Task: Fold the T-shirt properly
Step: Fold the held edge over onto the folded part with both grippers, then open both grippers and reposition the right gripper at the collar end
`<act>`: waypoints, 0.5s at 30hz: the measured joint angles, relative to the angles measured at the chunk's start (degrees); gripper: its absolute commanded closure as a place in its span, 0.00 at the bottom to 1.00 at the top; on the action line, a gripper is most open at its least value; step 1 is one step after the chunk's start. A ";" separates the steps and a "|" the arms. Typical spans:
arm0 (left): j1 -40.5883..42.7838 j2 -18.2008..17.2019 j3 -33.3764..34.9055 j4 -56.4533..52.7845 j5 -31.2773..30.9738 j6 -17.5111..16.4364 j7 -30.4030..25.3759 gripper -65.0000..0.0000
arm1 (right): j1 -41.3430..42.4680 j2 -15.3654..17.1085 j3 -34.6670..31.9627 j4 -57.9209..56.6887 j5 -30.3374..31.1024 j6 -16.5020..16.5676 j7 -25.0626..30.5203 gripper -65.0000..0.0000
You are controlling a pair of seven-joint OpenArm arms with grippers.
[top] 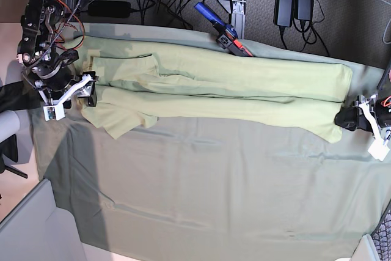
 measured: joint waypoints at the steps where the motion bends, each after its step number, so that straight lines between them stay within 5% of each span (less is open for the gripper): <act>1: 0.00 0.00 0.00 0.00 -0.07 0.00 -0.02 0.61 | 0.00 0.00 0.22 0.00 -0.09 0.00 0.00 0.33; 15: 0.02 -0.02 0.00 0.00 -0.02 0.00 0.02 0.61 | 5.49 -0.52 7.32 0.20 3.17 -0.13 2.40 0.33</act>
